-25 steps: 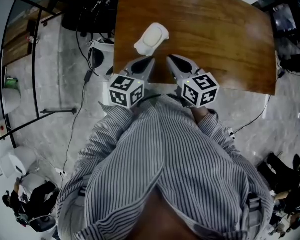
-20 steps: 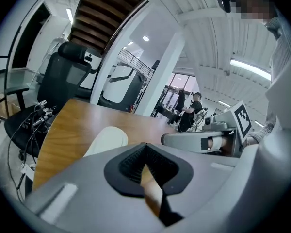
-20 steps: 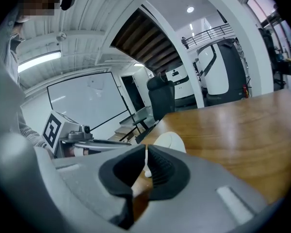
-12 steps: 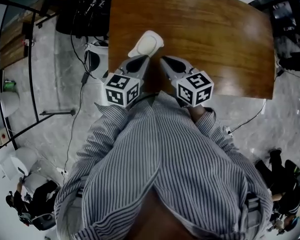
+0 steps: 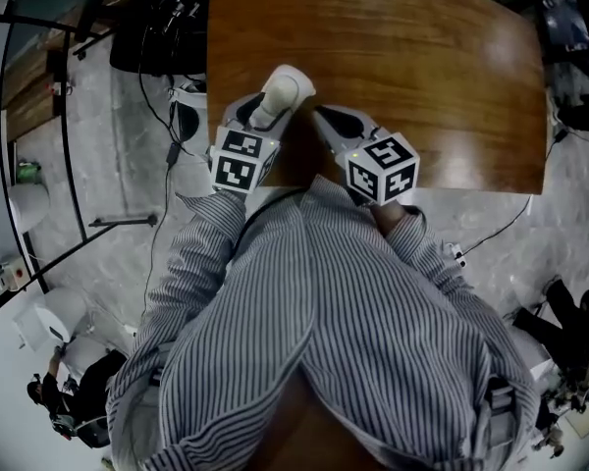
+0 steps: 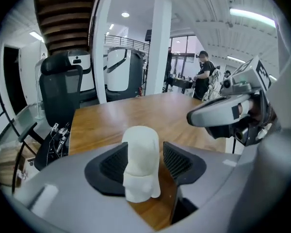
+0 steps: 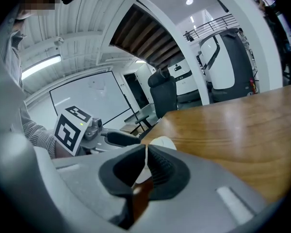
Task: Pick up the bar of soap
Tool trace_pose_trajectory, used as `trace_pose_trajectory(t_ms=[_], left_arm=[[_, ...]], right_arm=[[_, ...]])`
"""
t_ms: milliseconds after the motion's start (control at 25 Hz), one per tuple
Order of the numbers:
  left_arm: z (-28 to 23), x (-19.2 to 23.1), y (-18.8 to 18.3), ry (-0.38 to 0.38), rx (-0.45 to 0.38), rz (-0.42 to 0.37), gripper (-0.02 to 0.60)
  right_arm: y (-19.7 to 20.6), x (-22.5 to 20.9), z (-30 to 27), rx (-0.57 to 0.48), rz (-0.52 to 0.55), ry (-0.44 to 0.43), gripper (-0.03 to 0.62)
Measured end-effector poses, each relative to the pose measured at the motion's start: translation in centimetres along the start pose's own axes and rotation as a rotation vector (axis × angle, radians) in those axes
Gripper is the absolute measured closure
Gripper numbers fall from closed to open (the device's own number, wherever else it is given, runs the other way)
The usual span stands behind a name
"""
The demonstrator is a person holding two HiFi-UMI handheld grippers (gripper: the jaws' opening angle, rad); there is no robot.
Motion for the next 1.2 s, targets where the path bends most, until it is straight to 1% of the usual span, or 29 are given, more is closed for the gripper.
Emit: trace_pose_trajectory(t_ms=[80, 200, 320, 440, 600, 800, 920, 1000, 1200], left_arm=[[-1.0, -0.2, 0.2, 0.006, 0.046, -0.03, 0.317], [-2.3, -0.3, 0.3, 0.003, 0.097, -0.071, 0.291], [-3.2, -0.1, 0.2, -0.014, 0.124, -0.095, 0.29], [-3.7, 0.0, 0.3, -0.017, 0.145, -0.088, 0.29], [-4.3, 0.2, 0.5, -0.017, 0.171, -0.101, 0.29], [-4.7, 0.2, 0.3, 0.011, 0.19, -0.087, 0.29], [-4.9, 0.6, 0.6, 0.054, 0.2, -0.033, 0.302], [-4.9, 0.7, 0.8, 0.068, 0.205, 0.005, 0.319], [-5.0, 0.8, 0.7, 0.077, 0.215, 0.022, 0.321]], right_arm=[[-0.1, -0.4, 0.1, -0.004, -0.007, 0.0, 0.588], [0.0, -0.9, 0.1, -0.003, -0.014, -0.007, 0.588], [-0.1, -1.2, 0.2, -0.002, -0.018, -0.018, 0.588], [0.0, -1.5, 0.3, -0.005, -0.028, -0.022, 0.588], [0.0, -2.1, 0.4, -0.016, -0.044, -0.019, 0.588], [0.2, -2.4, 0.3, -0.012, -0.053, -0.032, 0.588], [0.2, -2.6, 0.2, -0.016, -0.057, -0.03, 0.588], [0.2, -2.7, 0.3, -0.016, -0.058, -0.025, 0.588], [0.2, -2.8, 0.5, -0.015, -0.057, -0.023, 0.588]])
Point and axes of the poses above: the fingertips, and each gripper's own axes: z backward along the fingers, x to its left, y out of its underside, the point moved 8 cm from there along z, backward along the fingers, and after that the axes turned 6 degrees about -y, right-handed, at the moved point
